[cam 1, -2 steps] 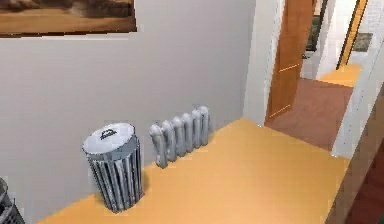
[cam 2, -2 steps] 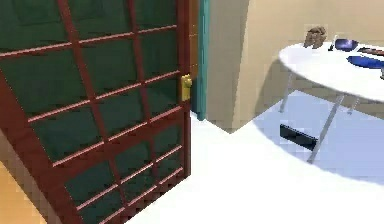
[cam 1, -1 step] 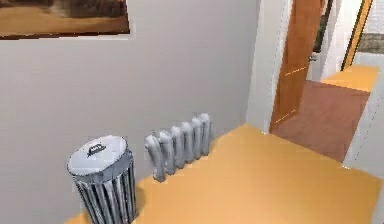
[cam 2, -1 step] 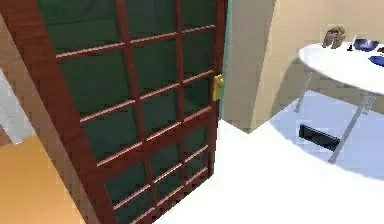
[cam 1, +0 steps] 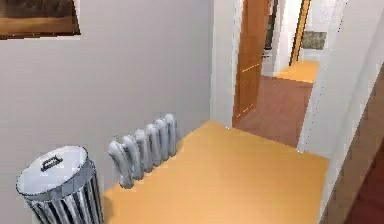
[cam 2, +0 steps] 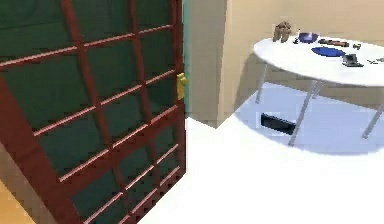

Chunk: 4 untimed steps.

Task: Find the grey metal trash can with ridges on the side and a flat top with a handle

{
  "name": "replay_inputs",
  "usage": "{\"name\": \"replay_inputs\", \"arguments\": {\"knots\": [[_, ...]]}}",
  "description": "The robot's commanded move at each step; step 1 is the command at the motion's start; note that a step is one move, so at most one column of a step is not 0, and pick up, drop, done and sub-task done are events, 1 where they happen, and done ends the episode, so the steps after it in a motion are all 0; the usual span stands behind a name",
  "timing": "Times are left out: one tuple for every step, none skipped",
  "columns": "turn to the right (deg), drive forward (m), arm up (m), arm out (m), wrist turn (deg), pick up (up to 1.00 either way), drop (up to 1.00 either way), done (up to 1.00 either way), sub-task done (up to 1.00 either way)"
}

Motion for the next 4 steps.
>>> {"name": "replay_inputs", "arguments": {"knots": [[0.0,0.5,0.0,0.0,0.0,0.0,0.0,0.0,0.0],[-45.0,0.0,0.0,0.0,0.0,0.0,0.0,0.0,0.0],[-12.0,0.0,0.0,0.0,0.0,0.0,0.0,0.0,0.0],[0.0,0.0,0.0,0.0,0.0,0.0,0.0,1.0,0.0]]}}
